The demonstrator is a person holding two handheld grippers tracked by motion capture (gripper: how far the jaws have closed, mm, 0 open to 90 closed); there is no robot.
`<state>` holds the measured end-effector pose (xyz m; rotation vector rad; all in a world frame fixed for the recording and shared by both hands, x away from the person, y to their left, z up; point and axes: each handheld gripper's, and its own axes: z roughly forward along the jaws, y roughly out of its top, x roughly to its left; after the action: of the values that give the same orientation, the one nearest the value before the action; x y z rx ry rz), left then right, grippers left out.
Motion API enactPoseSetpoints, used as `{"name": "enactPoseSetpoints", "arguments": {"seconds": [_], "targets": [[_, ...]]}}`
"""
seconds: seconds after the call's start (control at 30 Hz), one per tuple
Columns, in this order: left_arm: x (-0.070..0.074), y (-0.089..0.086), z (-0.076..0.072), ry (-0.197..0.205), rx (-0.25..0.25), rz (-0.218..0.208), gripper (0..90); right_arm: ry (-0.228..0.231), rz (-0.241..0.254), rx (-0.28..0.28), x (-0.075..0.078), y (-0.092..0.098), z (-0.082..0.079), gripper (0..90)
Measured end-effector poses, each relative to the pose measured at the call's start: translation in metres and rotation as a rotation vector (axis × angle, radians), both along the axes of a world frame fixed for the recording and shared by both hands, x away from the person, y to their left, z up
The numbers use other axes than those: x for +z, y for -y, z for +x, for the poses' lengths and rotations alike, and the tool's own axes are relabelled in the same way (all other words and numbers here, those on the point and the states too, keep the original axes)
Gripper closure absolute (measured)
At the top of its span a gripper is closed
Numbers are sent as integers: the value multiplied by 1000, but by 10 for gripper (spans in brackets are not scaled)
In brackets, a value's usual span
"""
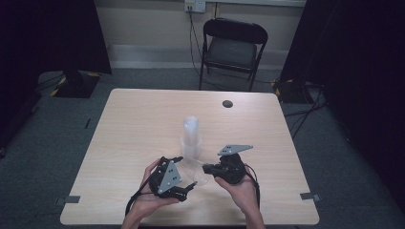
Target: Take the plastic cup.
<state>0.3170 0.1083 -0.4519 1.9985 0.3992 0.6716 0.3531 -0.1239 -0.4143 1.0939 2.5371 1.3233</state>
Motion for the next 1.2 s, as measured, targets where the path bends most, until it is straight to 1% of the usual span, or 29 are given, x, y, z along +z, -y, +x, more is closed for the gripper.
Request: {"name": "enactPoseSetpoints", "arguments": {"seconds": [0.1, 0.13, 0.17, 0.2, 0.27, 0.4, 0.47, 0.53, 0.6, 0.63, 0.7, 0.83, 0.9, 1.0, 1.03, 1.13, 1.2], "targets": [[1, 2, -2, 14, -17, 3, 105, 5, -3, -10, 0, -2, 2, 872], [1, 3, -2, 9, -18, 12, 107, 1, -6, -12, 0, -3, 2, 872], [0, 4, -2, 7, -17, 10, 107, -4, -11, -15, 0, -4, 3, 872], [0, 5, -2, 12, -24, 18, 108, -7, -12, -16, 0, -4, 3, 872], [-1, 7, -2, 20, -32, 13, 112, -15, -15, -17, -1, -5, 4, 872], [-3, 12, -2, -7, -41, 5, 119, -32, -26, -10, -1, -7, 7, 871], [-4, 14, -2, -1, -48, 19, 131, -39, -29, 0, -1, -10, 7, 872], [-4, 16, -4, -1, -55, 13, 156, -44, -41, 3, -2, -12, 7, 871], [-5, 17, -4, 7, -56, 13, 175, -50, -40, 3, -3, -13, 8, 871], [-5, 17, -4, 13, -58, 20, 187, -50, -40, 1, -3, -13, 8, 870], [-6, 19, -5, 22, -65, 16, 199, -54, -39, -1, -3, -13, 9, 870], [-7, 21, -7, 44, -62, 43, 226, -65, -40, 3, -5, -15, 10, 870], [-7, 21, -7, 39, -64, 53, 230, -75, -41, 5, -6, -16, 11, 869], [-8, 22, -7, 15, -61, 35, 233, -87, -43, 7, -7, -16, 12, 866], [-8, 22, -7, 13, -67, 38, 237, -91, -47, 6, -7, -17, 12, 866], [-9, 21, -7, 17, -76, 38, 247, -99, -54, 14, -8, -17, 12, 867], [-10, 22, -8, 31, -77, 43, 244, -103, -51, 15, -8, -17, 12, 868]]}}
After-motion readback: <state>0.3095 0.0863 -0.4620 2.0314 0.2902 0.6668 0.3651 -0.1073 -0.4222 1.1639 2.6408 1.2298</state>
